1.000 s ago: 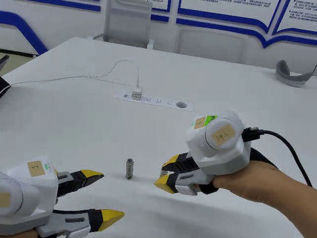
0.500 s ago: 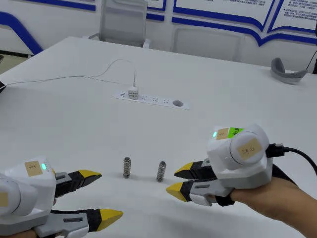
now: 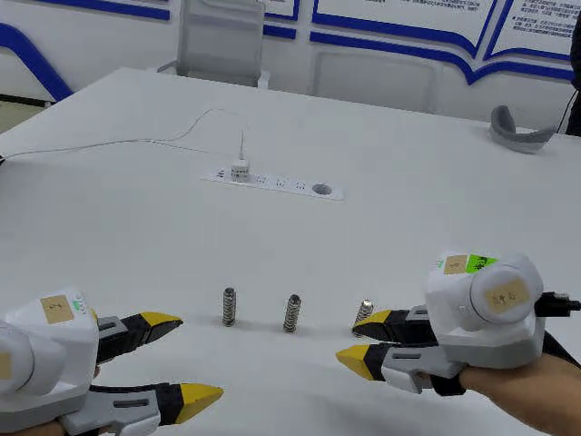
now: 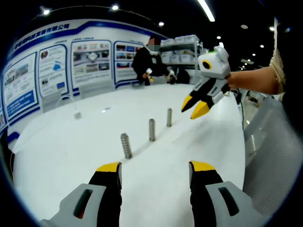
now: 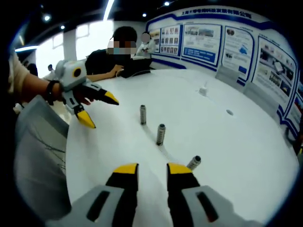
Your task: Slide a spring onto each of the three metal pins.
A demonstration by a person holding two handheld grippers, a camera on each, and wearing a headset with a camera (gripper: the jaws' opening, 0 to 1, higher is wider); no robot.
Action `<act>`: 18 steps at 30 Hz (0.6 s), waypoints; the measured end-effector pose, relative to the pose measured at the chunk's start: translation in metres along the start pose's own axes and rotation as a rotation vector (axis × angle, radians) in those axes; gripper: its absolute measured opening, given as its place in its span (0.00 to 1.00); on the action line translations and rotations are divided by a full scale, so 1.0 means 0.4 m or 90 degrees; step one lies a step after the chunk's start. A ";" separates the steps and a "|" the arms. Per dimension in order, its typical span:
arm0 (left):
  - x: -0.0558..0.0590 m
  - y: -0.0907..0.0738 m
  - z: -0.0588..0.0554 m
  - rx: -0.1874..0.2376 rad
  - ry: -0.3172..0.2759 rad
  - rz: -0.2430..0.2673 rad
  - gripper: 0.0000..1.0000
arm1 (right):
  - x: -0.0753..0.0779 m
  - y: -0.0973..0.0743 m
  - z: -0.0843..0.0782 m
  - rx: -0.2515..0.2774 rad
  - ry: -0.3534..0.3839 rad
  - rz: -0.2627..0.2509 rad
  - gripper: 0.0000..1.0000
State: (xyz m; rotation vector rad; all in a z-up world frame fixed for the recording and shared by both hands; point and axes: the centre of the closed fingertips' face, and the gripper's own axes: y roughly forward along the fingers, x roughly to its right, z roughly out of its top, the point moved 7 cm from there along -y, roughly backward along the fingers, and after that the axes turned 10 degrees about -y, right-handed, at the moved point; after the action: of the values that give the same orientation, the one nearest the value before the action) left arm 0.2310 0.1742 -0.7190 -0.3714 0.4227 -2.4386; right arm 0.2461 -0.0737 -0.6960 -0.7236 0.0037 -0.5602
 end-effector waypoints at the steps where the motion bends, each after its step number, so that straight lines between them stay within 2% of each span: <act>1: 0.000 0.000 0.000 0.000 0.000 0.000 0.58 | 0.001 -0.003 -0.004 0.002 0.004 -0.003 0.25; 12: 0.002 0.002 -0.006 -0.006 -0.005 -0.003 0.59 | 0.003 -0.036 -0.070 0.004 0.042 -0.036 0.30; 18: 0.000 0.002 -0.010 -0.007 -0.008 -0.003 0.60 | 0.000 -0.053 -0.100 0.019 0.047 -0.047 0.36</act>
State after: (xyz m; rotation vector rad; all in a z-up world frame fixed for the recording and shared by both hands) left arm 0.2299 0.1743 -0.7230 -0.3929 0.4309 -2.4388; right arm 0.2282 -0.1116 -0.7131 -0.6756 0.0366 -0.6567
